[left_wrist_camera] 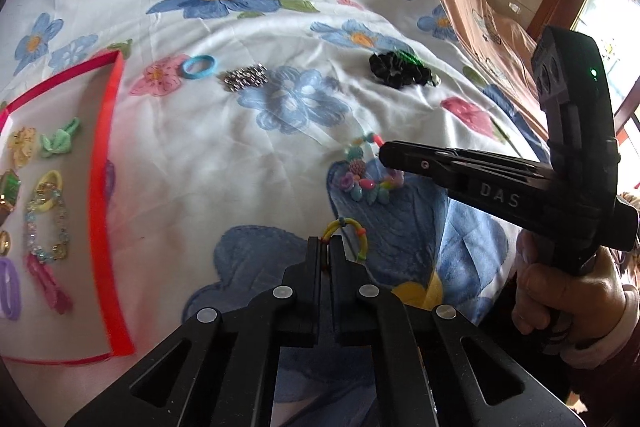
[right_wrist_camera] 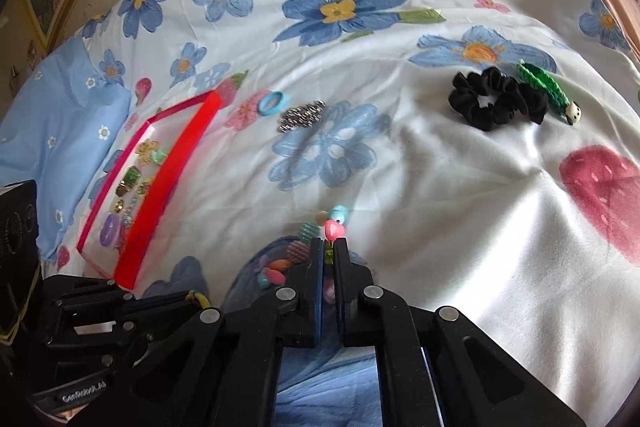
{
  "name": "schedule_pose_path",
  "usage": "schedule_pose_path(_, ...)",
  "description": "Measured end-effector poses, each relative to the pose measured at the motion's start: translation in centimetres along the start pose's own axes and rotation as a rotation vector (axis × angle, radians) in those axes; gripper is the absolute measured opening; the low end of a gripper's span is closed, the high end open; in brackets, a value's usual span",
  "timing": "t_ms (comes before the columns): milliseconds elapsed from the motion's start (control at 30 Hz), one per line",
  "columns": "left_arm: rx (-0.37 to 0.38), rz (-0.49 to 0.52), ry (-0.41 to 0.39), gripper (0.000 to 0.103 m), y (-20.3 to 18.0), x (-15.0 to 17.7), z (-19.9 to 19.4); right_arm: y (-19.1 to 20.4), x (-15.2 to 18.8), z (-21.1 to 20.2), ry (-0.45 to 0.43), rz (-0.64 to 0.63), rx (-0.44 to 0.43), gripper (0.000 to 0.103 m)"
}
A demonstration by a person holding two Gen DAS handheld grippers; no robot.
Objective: Organize jewelry
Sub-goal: 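Grasp the small beaded bangle with the left tool while the right tool grasps the beaded hair ties, then carry both beaded items into the box and open both tools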
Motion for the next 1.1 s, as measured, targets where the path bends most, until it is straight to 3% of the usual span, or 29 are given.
schedule_pose_path(467,-0.078,-0.086,-0.116,0.003,4.0,-1.1,-6.4,5.7,-3.5,-2.2,-0.078,-0.052,-0.109,0.004)
schedule_pose_path(1100,-0.267,-0.229,-0.204,0.003,12.7,-0.2,-14.2,15.7,-4.4,-0.7,-0.072,-0.141,-0.28,0.004)
Point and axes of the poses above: each gripper's, at about its wrist camera, not at the fingertips, and z roughly the way its jaws point, y to its left, x to its underside, the point moved 7 cm from there along z, roughly the way its jaws point, and after that the axes turned 15 degrees about -y, right-handed, at the moved point
